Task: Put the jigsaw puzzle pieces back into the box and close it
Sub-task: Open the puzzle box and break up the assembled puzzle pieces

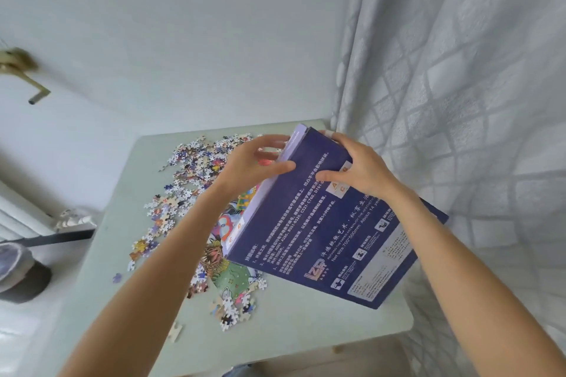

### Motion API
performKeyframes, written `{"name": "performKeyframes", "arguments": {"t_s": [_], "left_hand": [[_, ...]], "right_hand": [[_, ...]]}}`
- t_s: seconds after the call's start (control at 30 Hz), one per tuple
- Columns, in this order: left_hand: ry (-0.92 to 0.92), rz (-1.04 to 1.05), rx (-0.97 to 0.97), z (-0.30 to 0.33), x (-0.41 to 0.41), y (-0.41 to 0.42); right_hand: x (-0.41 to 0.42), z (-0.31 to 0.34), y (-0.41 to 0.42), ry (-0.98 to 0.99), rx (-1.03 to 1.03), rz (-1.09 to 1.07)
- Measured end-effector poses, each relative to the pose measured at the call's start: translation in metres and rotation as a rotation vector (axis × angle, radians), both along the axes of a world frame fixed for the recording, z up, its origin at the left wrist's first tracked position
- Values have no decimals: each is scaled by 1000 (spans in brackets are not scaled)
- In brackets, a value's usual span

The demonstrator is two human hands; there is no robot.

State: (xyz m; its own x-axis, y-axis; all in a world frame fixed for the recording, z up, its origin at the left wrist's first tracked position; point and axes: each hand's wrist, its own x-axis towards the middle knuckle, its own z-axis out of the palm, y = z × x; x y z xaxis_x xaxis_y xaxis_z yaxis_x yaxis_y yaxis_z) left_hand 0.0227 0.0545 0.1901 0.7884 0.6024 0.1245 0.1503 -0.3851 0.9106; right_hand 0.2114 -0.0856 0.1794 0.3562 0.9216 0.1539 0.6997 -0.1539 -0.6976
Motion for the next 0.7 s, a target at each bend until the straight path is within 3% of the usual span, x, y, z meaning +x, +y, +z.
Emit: {"name": "performKeyframes", "arguments": {"t_s": [0.37, 0.7], "left_hand": [[25, -122, -1, -3, -4, 15], [89, 8, 417, -31, 8, 17]], "right_hand": [[7, -2, 4, 0, 26, -22], [12, -3, 9, -13, 20, -76]]}}
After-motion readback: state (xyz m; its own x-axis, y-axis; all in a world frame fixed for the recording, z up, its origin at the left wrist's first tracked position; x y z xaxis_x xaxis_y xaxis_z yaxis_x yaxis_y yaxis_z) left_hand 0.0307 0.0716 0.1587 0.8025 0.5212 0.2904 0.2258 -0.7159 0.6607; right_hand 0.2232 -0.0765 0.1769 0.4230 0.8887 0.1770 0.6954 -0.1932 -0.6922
